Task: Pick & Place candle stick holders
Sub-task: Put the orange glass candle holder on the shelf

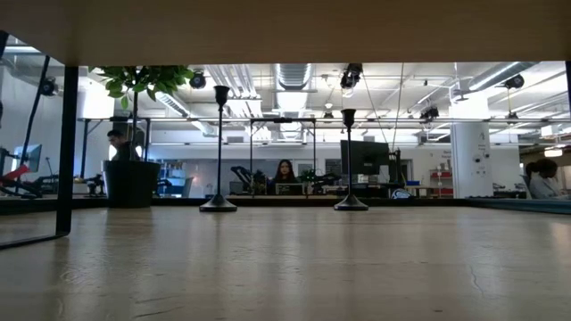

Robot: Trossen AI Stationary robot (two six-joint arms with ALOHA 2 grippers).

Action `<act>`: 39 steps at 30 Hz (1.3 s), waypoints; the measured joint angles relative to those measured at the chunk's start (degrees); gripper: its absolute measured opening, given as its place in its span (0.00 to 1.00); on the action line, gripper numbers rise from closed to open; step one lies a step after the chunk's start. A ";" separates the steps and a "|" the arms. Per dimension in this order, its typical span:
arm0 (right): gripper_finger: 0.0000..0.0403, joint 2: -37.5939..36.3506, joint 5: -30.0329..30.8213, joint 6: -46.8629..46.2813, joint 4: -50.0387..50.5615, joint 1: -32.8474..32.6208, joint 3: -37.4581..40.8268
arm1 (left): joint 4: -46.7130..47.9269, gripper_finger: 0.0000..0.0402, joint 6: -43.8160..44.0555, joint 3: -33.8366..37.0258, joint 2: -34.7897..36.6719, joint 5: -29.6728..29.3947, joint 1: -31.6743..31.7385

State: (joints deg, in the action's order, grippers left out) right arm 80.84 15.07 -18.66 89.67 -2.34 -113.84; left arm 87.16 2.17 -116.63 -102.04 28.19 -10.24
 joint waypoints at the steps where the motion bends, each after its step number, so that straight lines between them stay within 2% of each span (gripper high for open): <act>1: 0.14 0.00 0.00 -0.15 0.02 0.01 0.00 | 1.37 0.30 0.03 -1.03 0.01 -0.04 0.20; 7: 0.14 -0.09 0.00 -0.43 0.02 0.01 0.00 | 2.96 0.30 2.67 -3.68 3.57 -0.16 0.60; 11: 0.14 -0.11 0.00 -0.43 0.04 -0.01 0.00 | 2.96 0.30 5.00 -2.07 8.70 -0.59 0.54; 16: 0.14 -0.11 -0.13 -1.80 0.11 -0.04 0.00 | 2.85 0.30 12.21 2.33 15.31 -6.96 -0.05; 19: 0.14 -0.13 -2.73 -3.66 0.30 -0.04 0.11 | 2.84 0.30 16.32 6.42 20.13 -11.53 -0.51; 22: 0.14 -0.60 -6.10 -5.56 0.34 -0.37 0.59 | 2.85 0.30 20.30 11.74 25.59 -17.97 -0.89; 26: 0.14 -2.36 -6.31 -10.74 0.29 -2.19 2.43 | 2.97 0.30 27.21 19.45 33.50 -29.82 -0.89; 32: 0.14 -8.20 -5.96 -24.07 0.41 -6.89 11.19 | 2.28 0.30 38.82 29.33 42.58 -44.15 -0.90; 35: 0.14 -11.32 -3.28 -30.66 0.43 -8.96 16.37 | 1.45 0.30 43.08 33.10 45.76 -52.91 -0.89; 39: 0.14 -14.53 3.21 -35.88 0.19 -10.96 22.27 | -1.87 0.30 47.76 37.59 48.61 -62.41 -0.87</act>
State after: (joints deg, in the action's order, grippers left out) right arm 66.30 18.28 -54.54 89.87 -13.30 -91.57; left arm 85.29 49.93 -79.04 -53.43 -34.22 -11.11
